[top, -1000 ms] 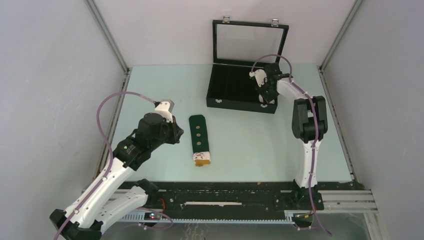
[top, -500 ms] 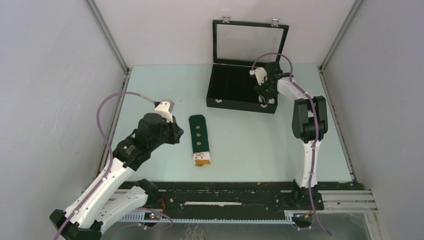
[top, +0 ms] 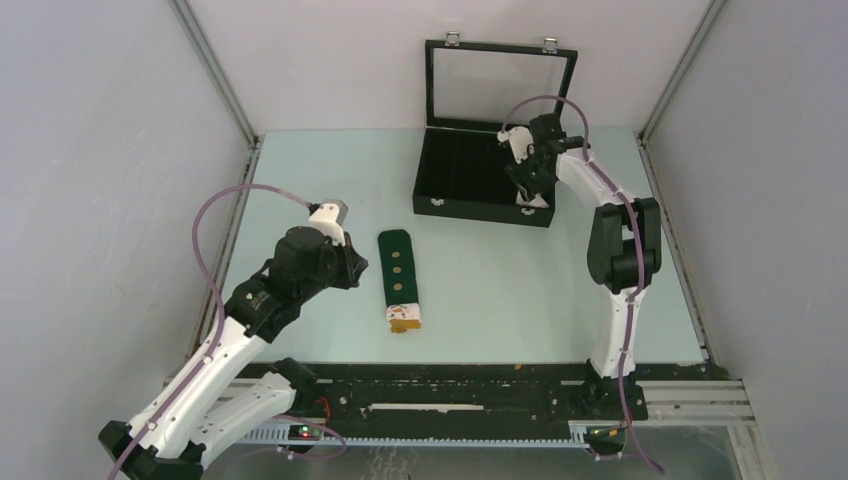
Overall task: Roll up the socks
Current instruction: Place a pair of socks in the storage box.
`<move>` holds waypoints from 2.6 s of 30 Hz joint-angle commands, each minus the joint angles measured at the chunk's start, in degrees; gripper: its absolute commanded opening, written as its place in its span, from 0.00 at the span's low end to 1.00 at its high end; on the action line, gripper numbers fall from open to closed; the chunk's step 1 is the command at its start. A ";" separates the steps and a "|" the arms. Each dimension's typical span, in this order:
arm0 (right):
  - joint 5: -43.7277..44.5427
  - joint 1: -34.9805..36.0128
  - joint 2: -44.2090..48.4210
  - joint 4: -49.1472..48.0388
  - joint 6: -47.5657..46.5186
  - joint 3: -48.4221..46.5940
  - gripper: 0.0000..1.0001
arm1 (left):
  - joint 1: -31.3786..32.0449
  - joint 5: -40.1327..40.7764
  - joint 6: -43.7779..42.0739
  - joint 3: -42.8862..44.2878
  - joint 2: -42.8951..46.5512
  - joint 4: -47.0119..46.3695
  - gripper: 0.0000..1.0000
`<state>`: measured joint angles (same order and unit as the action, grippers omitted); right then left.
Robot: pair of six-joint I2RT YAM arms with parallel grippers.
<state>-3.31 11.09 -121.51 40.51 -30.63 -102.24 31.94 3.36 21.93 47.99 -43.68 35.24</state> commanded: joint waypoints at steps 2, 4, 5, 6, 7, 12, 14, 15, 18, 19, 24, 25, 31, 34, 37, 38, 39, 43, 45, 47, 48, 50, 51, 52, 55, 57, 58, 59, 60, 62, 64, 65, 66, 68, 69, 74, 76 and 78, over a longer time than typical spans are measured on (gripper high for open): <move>-0.57 0.55 6.84 1.73 1.93 -2.47 0.57 | -0.49 -1.07 -0.58 -1.33 1.07 -1.32 0.00; -0.18 0.43 7.62 0.65 2.33 -1.28 0.52 | -0.48 -1.07 -0.58 -1.32 1.13 -1.32 0.00; 0.14 0.47 7.96 -0.06 2.59 -0.66 0.45 | -0.48 -1.07 -0.59 -1.32 1.14 -1.32 0.00; 0.51 0.31 8.22 -0.80 2.86 0.08 0.39 | -0.48 -1.07 -0.62 -1.32 1.14 -1.34 0.00; 0.94 0.25 8.44 -1.84 3.20 0.82 0.32 | -0.50 -1.09 -0.58 -1.32 1.14 -1.32 0.00; 1.37 -0.66 7.55 -3.92 4.52 1.98 0.00 | -0.50 -0.98 -0.58 -1.36 1.15 -1.31 0.00; 0.56 -0.72 6.76 -3.96 4.69 1.94 0.00 | -0.49 -0.92 -0.58 -1.34 1.14 -1.32 0.00; 0.07 -0.71 6.35 -3.95 4.81 1.85 0.00 | -0.48 -0.90 -0.58 -1.32 1.07 -1.32 0.00; -0.62 -0.80 5.07 -4.16 5.58 1.40 0.00 | -0.49 -0.83 -0.58 -1.32 0.78 -1.27 0.00; -0.74 -0.81 4.82 -4.35 5.77 1.36 0.00 | -0.49 -0.81 -0.58 -1.32 0.83 -1.31 0.00; -1.02 -0.89 2.10 -3.97 6.24 0.25 0.00 | -0.49 -0.74 -0.66 -1.32 0.40 -1.27 0.00; -0.92 -0.90 1.56 -4.00 6.28 0.27 0.00 | -0.48 -0.72 -0.66 -1.36 0.36 -1.24 0.00; -0.38 -0.96 -2.36 -3.50 6.59 0.37 0.00 | -0.52 -0.64 -0.66 -1.33 0.20 -1.22 0.00; -0.51 -0.98 -3.91 -3.42 6.64 1.10 0.00 | -0.52 -0.63 -0.68 -1.29 0.10 -1.23 0.00; -0.53 -1.01 -4.41 -3.57 6.72 1.96 0.00 | -0.52 -0.54 -0.69 -1.33 0.09 -1.16 0.00; -0.62 -1.07 -4.12 -3.65 6.80 2.15 0.00 | -0.48 -0.54 -0.69 -1.32 0.09 -1.14 0.00; -0.72 -1.15 -3.71 -3.72 6.89 2.27 0.00 | -0.50 -0.54 -0.67 -1.24 0.01 -1.16 0.00; -0.20 -1.16 -0.58 -4.05 7.33 2.02 0.00 | -0.50 -0.30 -0.71 -1.15 -0.13 -1.08 0.00; 0.41 -1.16 1.48 -3.88 7.62 1.53 0.00 | -0.48 -0.12 -0.66 -1.15 -0.11 -0.96 0.00; 0.81 -1.08 3.98 -3.63 8.10 1.39 0.00 | -0.55 0.06 -0.60 -1.06 -0.08 -0.89 0.00; 1.15 -0.96 5.42 -3.68 8.51 1.45 0.00 | -0.49 0.19 -0.58 -1.00 -0.01 -0.86 0.00; 1.65 -0.68 8.43 -3.64 9.08 1.96 0.00 | -0.48 0.44 -0.58 -0.97 0.07 -0.75 0.00; 1.86 -0.50 10.19 -3.92 9.43 2.45 0.00 | -0.48 0.62 -0.58 -0.97 0.13 -0.70 0.01; 2.23 -0.23 11.96 -4.43 10.02 3.29 0.00 | -0.48 0.81 -0.58 -0.94 0.24 -0.70 0.02; 2.49 0.95 17.94 -6.21 12.69 6.55 0.00 | -0.48 1.38 -0.52 -0.79 0.50 -0.70 0.04; 2.74 2.47 23.01 -8.06 14.61 10.21 0.00 | -0.48 1.99 -0.50 -0.72 0.70 -0.53 0.08; 2.78 3.26 25.19 -8.91 15.22 12.06 0.00 | -0.48 2.34 -0.42 -0.75 0.82 -0.53 0.10; 2.94 4.03 27.47 -9.67 15.82 13.84 0.01 | -0.48 2.61 -0.38 -0.71 0.93 -0.45 0.12; 2.92 4.89 29.77 -10.74 16.47 16.02 0.03 | -0.48 2.81 -0.26 -0.78 0.98 -0.42 0.15; 2.00 6.21 34.25 -12.48 17.36 19.87 0.06 | -0.48 3.41 0.20 -0.88 0.90 -0.31 0.21; 0.57 7.17 38.45 -12.88 19.12 22.65 0.06 | -0.53 3.54 0.81 -1.02 0.73 -0.19 0.26; -0.42 7.59 40.50 -13.10 20.16 24.14 0.07 | -0.49 3.54 1.21 -0.99 0.56 -0.19 0.30; -1.34 7.95 42.79 -13.70 21.71 25.66 0.07 | -0.48 3.29 1.66 -0.97 0.34 -0.17 0.33; -5.23 8.53 47.17 -14.47 23.50 28.49 0.10 | -0.48 2.65 2.55 -0.93 -0.18 -0.28 0.39; -7.48 8.71 49.26 -14.69 24.23 29.78 0.11 | -0.50 2.66 3.46 -1.10 -0.42 -0.40 0.45; -20.73 8.55 55.39 -11.88 32.14 32.19 0.26 | -0.49 1.91 7.88 -3.50 -1.85 -2.39 0.62; -28.31 8.30 55.72 -10.26 35.42 32.41 0.42 | -0.50 2.76 9.66 -4.33 -2.95 -3.37 0.65; -30.21 8.88 57.31 -11.75 39.43 34.87 0.69 | -0.53 3.70 11.17 -4.75 -4.54 -4.47 0.67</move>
<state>-21.61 19.51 -66.35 29.17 -0.64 -69.69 31.94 5.69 28.47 45.19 -46.11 34.37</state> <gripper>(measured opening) 0.497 0.655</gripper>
